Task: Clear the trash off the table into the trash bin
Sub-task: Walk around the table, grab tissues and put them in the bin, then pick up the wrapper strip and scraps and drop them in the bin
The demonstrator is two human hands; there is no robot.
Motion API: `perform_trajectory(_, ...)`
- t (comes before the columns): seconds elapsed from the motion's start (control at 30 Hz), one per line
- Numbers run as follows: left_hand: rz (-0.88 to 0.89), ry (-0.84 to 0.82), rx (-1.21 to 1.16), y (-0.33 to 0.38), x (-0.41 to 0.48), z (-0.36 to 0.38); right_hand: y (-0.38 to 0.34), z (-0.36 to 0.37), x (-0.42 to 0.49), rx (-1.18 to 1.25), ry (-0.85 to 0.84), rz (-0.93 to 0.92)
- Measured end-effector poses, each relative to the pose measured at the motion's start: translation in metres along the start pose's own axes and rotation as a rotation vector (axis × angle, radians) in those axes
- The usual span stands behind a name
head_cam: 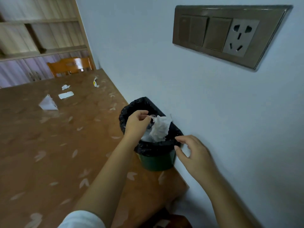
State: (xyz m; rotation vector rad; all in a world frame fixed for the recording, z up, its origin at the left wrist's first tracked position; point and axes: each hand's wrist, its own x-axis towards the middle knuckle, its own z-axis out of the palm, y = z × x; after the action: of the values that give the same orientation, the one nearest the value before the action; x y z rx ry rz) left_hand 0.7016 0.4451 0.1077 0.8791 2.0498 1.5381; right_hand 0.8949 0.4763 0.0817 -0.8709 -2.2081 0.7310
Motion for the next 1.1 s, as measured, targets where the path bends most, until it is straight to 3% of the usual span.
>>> perform_trajectory(0.23, 0.282, 0.159, 0.455, -0.019, -0.061, -0.045, -0.019, 0.021, 0.004, 0.020, -0.127, -0.103)
perform_trajectory(0.33, 0.318, 0.241, 0.608, -0.039, -0.095, -0.072, -0.034, 0.047, 0.004, 0.040, -0.246, -0.173)
perform_trajectory(0.47, 0.161, 0.342, 0.773, -0.071, -0.146, -0.113, -0.064, 0.084, 0.000, 0.036, -0.406, -0.317)
perform_trajectory(0.8, -0.275, 0.643, 0.869, -0.129, -0.276, -0.198, -0.153, 0.190, -0.050, 0.065, -0.825, -0.601)
perform_trajectory(1.1, -0.469, 0.988, 0.719, -0.159, -0.380, -0.267, -0.248, 0.273, -0.136, 0.060, -1.053, -0.854)
